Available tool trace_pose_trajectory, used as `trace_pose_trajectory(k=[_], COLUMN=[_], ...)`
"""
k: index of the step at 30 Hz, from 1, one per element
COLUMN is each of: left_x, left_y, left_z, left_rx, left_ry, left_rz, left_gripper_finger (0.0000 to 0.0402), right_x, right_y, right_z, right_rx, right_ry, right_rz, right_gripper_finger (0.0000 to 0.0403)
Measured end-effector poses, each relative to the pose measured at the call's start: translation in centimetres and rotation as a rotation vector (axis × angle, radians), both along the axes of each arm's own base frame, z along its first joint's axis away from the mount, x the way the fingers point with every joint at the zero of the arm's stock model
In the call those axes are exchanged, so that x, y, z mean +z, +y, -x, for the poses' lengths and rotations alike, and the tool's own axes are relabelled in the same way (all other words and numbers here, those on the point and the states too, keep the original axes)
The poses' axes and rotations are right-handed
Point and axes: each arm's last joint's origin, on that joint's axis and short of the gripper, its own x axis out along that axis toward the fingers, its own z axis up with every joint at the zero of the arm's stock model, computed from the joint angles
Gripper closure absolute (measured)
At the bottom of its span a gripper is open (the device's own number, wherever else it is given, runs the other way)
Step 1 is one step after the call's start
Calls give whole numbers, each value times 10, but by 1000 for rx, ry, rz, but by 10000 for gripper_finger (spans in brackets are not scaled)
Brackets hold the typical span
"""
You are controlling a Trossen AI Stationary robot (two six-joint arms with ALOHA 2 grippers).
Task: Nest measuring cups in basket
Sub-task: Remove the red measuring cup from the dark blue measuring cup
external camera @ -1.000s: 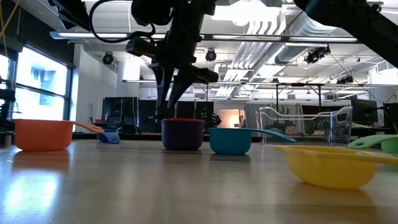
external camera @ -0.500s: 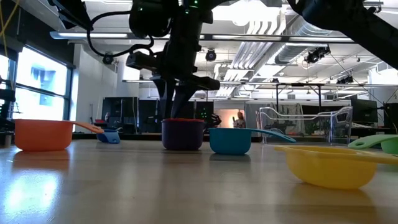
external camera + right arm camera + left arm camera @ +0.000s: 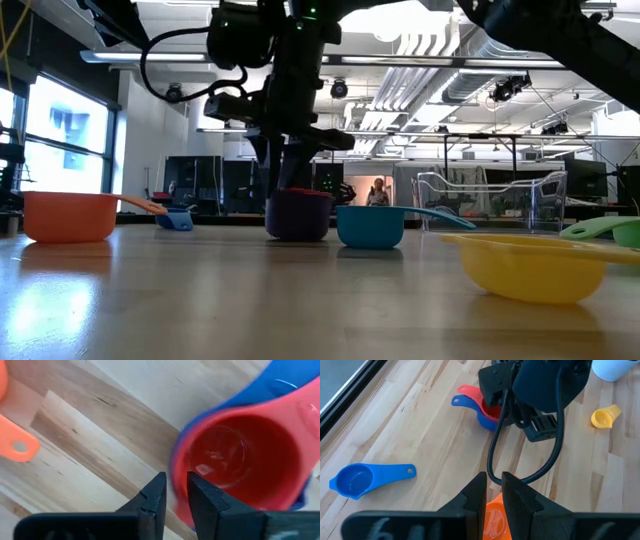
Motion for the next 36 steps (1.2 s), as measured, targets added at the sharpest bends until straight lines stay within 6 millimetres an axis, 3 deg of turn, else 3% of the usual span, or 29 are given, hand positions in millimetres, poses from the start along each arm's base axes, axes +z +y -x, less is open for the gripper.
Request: trace_pose_trajectory(k=[10, 24, 36], left_x=[0, 0, 0], left_y=[0, 0, 0], left_z=[0, 0, 0], left_rx=[0, 0, 0], left_ry=[0, 0, 0], left_rz=[0, 0, 0], left_gripper_finger=[353, 353, 353], right_x=[0, 1, 1], right_y=[0, 2, 4], right_z=[0, -2, -4], right_rx=[3, 7, -4], right_ry=[-5, -26, -48], right_rz=[-12, -71, -109], right_gripper_finger=[398, 397, 355])
